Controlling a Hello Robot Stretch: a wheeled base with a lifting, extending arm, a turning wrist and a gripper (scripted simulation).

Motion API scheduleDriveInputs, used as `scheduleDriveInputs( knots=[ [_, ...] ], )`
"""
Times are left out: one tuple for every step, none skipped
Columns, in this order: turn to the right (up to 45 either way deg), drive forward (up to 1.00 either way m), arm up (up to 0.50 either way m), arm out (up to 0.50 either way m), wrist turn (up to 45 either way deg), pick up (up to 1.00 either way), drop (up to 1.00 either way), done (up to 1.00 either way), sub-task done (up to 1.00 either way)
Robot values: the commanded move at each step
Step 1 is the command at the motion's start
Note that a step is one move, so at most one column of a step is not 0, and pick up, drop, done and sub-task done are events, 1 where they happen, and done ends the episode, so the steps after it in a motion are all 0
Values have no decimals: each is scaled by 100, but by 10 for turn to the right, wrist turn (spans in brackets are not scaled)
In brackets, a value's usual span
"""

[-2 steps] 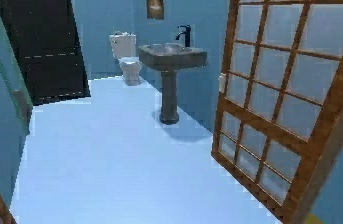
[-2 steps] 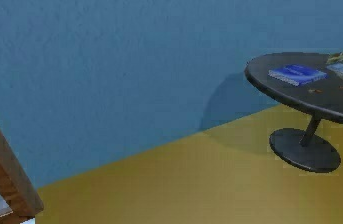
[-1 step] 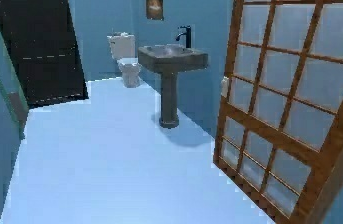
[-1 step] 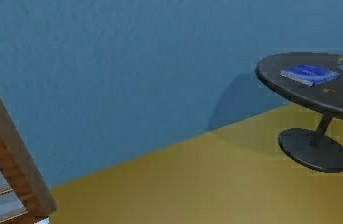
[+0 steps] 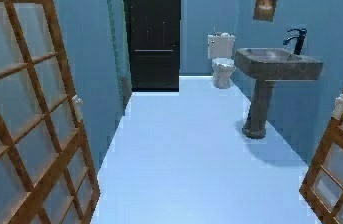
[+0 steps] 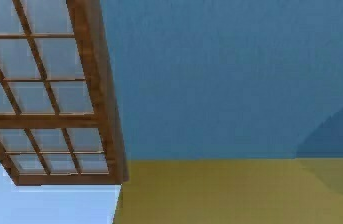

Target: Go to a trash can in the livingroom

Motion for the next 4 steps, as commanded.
scheduleDriveInputs(
  knots=[
    [0, 100, 0, 0, 0, 0, 0, 0, 0],
    [-30, 0, 0, 0, 0, 0, 0, 0, 0],
    [0, 10, 0, 0, 0, 0, 0, 0, 0],
    [-30, 0, 0, 0, 0, 0, 0, 0, 0]
  ],
)
